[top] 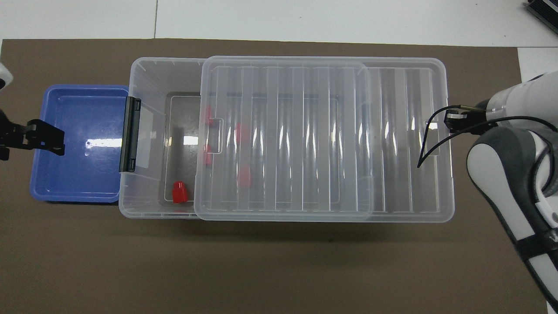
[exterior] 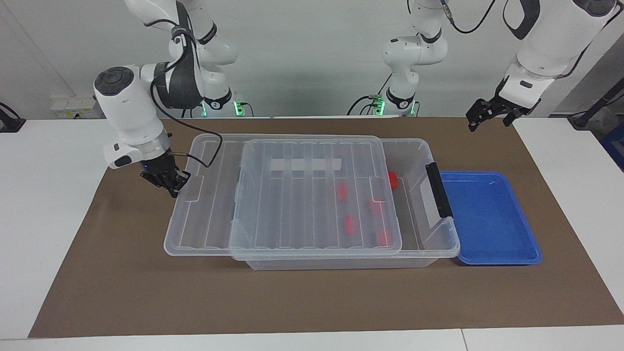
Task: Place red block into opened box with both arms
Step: 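Withdraw the left gripper while the right gripper slides the lid back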
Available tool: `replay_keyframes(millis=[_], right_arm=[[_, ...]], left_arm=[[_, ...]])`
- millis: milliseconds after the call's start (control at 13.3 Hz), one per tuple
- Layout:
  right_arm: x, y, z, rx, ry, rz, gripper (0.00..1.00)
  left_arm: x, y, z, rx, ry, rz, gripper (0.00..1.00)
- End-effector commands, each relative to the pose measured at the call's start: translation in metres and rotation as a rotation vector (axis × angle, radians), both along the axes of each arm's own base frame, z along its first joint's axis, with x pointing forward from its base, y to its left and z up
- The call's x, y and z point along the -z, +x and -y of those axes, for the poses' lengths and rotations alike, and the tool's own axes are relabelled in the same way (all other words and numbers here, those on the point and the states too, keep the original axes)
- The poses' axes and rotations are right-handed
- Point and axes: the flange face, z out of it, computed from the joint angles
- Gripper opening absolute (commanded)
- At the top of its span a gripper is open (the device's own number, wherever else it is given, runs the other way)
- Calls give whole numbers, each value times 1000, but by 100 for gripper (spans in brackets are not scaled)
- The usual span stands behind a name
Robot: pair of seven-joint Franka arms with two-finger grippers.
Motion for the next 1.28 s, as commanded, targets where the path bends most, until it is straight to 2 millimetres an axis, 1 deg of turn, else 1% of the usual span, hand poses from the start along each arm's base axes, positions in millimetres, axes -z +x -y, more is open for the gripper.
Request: replay_keyframes(millis=[0, 75, 151, 302, 377, 528, 678, 905, 1206], right_arm=[[7, -4, -30, -23, 24, -5, 0], [13, -7, -42, -29, 47, -15, 0], [14, -9, -57, -41, 61, -15, 0], [14, -9, -77, -58, 67, 9, 0], [14, -10, -84, -70, 68, 13, 0], [14, -13, -100, -96, 69, 18, 0], [12, -14, -107, -106, 70, 27, 0], [12, -13, -108, -114, 69, 33, 0], [12, -13, -119, -135, 74, 54, 0]], left_arm=[[8, -5, 6, 17, 12, -11, 100], [8, -5, 5, 16, 12, -11, 100], [7, -5, 4, 26, 10, -10, 100], [-2, -9, -1, 18, 10, 2, 100], [-6, -11, -2, 16, 11, 9, 100], [-3, -11, -2, 14, 11, 14, 100], [-1, -12, -3, 15, 11, 14, 100], [1, -15, -3, 12, 12, 13, 100], [1, -15, -3, 14, 12, 16, 100]])
